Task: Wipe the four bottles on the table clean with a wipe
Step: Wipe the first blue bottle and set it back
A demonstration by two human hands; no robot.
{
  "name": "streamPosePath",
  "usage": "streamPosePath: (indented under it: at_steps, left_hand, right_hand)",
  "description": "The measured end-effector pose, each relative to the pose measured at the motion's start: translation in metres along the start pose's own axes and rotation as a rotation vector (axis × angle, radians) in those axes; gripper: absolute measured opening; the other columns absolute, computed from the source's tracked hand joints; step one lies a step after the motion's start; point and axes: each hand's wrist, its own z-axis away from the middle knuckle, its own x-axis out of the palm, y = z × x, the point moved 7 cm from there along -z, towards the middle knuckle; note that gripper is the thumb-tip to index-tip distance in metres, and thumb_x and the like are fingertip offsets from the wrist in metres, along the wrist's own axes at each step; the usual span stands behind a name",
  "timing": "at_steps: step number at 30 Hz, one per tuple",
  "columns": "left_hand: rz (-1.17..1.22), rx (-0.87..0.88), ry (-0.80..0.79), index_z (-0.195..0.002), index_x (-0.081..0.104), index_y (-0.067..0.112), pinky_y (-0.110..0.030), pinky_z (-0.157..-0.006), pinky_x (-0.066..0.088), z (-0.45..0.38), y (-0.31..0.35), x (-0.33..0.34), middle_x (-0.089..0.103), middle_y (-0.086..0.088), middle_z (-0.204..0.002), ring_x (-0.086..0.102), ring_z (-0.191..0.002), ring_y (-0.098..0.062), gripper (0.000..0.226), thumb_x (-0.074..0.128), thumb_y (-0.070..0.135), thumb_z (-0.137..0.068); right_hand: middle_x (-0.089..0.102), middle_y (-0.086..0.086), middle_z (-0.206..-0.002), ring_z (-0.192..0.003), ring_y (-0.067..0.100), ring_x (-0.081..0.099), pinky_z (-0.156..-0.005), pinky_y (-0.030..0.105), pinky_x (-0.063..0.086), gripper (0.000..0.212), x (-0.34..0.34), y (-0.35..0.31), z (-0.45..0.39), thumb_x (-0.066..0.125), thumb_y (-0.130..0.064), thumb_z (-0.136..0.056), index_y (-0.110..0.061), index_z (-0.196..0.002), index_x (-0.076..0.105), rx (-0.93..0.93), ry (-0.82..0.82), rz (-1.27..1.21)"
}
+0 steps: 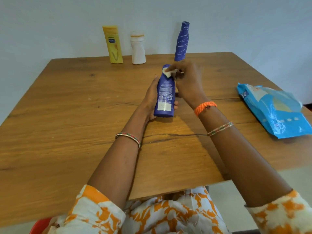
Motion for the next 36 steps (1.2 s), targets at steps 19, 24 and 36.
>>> streamPosePath:
  at_steps: [19,24,36]
  left_hand:
    - [-0.027,0.094,0.157,-0.085,0.055,0.012,-0.022,-0.040,0.049,0.002,0.011,-0.013,0.064,0.000,-0.054,0.061,-0.044,-0.013,0.040,0.028,0.036,-0.102]
    - [0.033,0.101,0.226,-0.091,0.057,0.008,-0.027,-0.060,0.049,0.001,0.015,-0.022,0.059,-0.008,-0.078,0.057,-0.067,-0.019,0.043,0.032,0.042,-0.099]
    - [-0.040,0.081,0.112,-0.093,0.056,0.010,-0.031,-0.048,0.054,0.004,0.013,-0.011,0.061,-0.007,-0.068,0.063,-0.051,-0.018,0.044,0.032,0.046,-0.099]
  right_hand:
    - [0.063,0.010,-0.095,-0.085,0.020,0.060,-0.073,0.029,0.051,0.028,0.018,-0.012,0.013,0.061,0.013,-0.077,-0.008,-0.093,0.069,-0.055,-0.041,0.119]
    - [0.060,0.010,-0.091,-0.082,0.024,0.058,-0.069,0.038,0.049,0.024,0.028,-0.027,0.054,0.065,0.007,-0.075,-0.010,-0.091,0.071,-0.168,-0.180,0.174]
    - [0.064,0.006,-0.092,-0.083,0.011,0.060,-0.072,0.018,0.050,0.020,0.004,-0.006,-0.011,0.063,0.005,-0.078,-0.010,-0.090,0.070,-0.085,0.108,-0.004]
